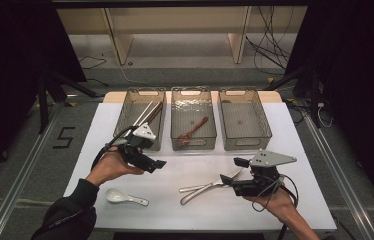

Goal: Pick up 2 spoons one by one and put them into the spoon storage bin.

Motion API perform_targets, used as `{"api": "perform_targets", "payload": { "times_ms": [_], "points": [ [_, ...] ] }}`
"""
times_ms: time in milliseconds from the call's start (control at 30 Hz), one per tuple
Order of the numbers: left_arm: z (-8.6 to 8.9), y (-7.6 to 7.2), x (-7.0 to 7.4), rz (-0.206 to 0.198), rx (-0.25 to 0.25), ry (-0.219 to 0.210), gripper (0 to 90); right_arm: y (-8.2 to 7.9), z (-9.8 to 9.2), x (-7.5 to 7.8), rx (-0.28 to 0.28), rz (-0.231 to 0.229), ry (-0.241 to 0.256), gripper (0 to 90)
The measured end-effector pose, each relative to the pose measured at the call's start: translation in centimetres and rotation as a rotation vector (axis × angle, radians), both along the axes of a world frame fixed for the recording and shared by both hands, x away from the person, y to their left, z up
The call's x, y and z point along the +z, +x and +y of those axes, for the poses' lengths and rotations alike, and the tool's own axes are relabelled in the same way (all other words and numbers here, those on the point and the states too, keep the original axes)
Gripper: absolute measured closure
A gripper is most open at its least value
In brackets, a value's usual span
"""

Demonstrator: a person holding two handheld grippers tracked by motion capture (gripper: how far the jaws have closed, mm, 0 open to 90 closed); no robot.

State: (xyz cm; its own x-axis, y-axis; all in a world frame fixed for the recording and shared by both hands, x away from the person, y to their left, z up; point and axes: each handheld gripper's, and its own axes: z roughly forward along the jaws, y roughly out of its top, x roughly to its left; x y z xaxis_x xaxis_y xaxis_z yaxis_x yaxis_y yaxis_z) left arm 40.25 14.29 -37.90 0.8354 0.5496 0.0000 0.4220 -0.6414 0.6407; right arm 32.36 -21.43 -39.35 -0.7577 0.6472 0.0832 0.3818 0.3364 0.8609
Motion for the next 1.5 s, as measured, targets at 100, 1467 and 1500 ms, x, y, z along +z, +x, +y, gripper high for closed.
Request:
{"api": "perform_targets", "payload": {
  "times_ms": [100, 1467, 1500],
  "points": [
    [0.4, -0.5, -0.1, 0.006, -0.019, 0.035, 17.3, 0.0, 0.0, 0.0, -0.002, 0.0, -0.001, 28.0],
    [3.4, -4.2, -5.0, 0.118, -0.091, 0.302, 18.3, -0.1, 0.1, 0.1, -0.003, -0.009, -0.009, 28.0],
    [3.5, -4.2, -5.0, 0.124, -0.092, 0.303, 18.4, -0.1, 0.1, 0.1, -0.002, -0.01, -0.01, 28.0]
  ]
}}
